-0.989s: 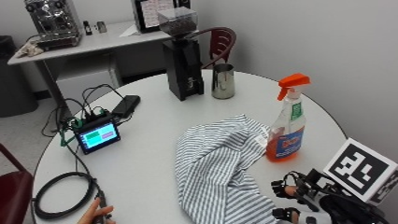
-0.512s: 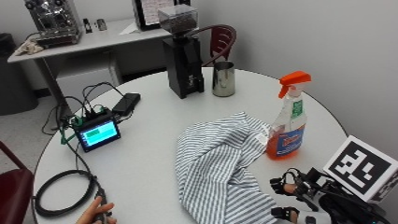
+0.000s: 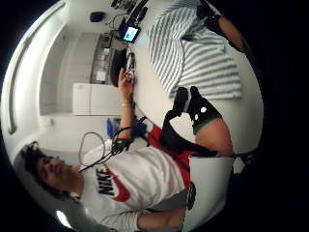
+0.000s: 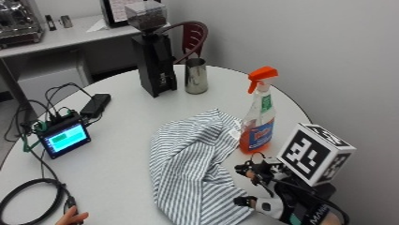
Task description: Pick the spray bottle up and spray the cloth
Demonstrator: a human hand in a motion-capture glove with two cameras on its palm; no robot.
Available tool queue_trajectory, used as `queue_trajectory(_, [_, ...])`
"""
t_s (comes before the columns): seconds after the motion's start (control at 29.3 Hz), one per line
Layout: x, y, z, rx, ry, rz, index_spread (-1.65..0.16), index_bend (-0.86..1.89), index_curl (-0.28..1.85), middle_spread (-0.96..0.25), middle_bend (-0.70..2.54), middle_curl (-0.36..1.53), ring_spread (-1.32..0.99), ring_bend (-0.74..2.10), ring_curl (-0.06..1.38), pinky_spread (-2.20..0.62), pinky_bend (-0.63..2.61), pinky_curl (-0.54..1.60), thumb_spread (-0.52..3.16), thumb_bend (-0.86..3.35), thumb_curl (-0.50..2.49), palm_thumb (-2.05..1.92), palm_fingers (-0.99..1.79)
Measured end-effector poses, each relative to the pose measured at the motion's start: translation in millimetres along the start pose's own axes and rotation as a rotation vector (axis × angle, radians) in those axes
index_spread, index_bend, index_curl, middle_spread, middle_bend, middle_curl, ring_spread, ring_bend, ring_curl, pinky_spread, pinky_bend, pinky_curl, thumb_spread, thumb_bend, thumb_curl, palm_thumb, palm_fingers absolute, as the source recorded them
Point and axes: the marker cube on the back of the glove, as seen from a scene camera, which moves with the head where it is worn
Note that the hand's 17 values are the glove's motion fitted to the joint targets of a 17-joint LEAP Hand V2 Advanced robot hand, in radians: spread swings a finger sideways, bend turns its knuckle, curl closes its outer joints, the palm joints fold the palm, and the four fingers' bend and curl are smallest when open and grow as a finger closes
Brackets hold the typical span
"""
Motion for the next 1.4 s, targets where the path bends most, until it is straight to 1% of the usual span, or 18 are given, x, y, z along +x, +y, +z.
queue_trajectory(0.14, [-11, -17, -10, -0.001, 0.085, -0.004, -0.34, 0.16, 0.25, -0.01, 0.27, 0.31, 0.05, 0.26, 0.27, 0.20, 0.38, 0.30, 1.07, 0.23, 0.38, 0.68, 0.58])
queue_trajectory(0.31, [-18, -23, -25, 0.017, 0.149, -0.014, -0.34, 0.16, 0.26, -0.01, 0.23, 0.31, 0.06, 0.22, 0.26, 0.21, 0.39, 0.31, 1.09, 0.19, 0.39, 0.67, 0.56])
queue_trajectory(0.61, [-16, -30, -42, 0.059, 0.199, -0.003, -0.36, 0.14, 0.27, -0.01, 0.20, 0.32, 0.07, 0.20, 0.27, 0.22, 0.38, 0.32, 1.10, 0.11, 0.41, 0.66, 0.51])
queue_trajectory(0.75, [1, -33, -53, 0.100, 0.200, 0.054, -0.36, 0.15, 0.28, -0.01, 0.20, 0.33, 0.08, 0.20, 0.27, 0.22, 0.37, 0.32, 1.11, 0.08, 0.41, 0.66, 0.51])
queue_trajectory(0.96, [51, -44, -79, 0.232, 0.123, 0.209, -0.36, 0.14, 0.28, -0.01, 0.20, 0.33, 0.08, 0.21, 0.28, 0.23, 0.37, 0.33, 1.10, 0.02, 0.40, 0.64, 0.52])
queue_trajectory(1.16, [94, -59, -95, 0.240, 0.165, 0.359, -0.34, 0.09, 0.26, -0.01, 0.21, 0.35, 0.07, 0.26, 0.30, 0.22, 0.37, 0.33, 1.08, -0.02, 0.38, 0.64, 0.53])
queue_trajectory(1.26, [107, -69, -97, 0.250, 0.101, 0.386, -0.34, 0.05, 0.23, -0.01, 0.20, 0.35, 0.07, 0.31, 0.32, 0.21, 0.41, 0.35, 1.06, -0.03, 0.37, 0.62, 0.49])
queue_trajectory(1.4, [113, -82, -95, 0.311, 0.011, 0.356, -0.33, -0.03, 0.18, -0.01, 0.22, 0.36, 0.07, 0.37, 0.34, 0.20, 0.49, 0.37, 1.04, -0.03, 0.36, 0.62, 0.43])
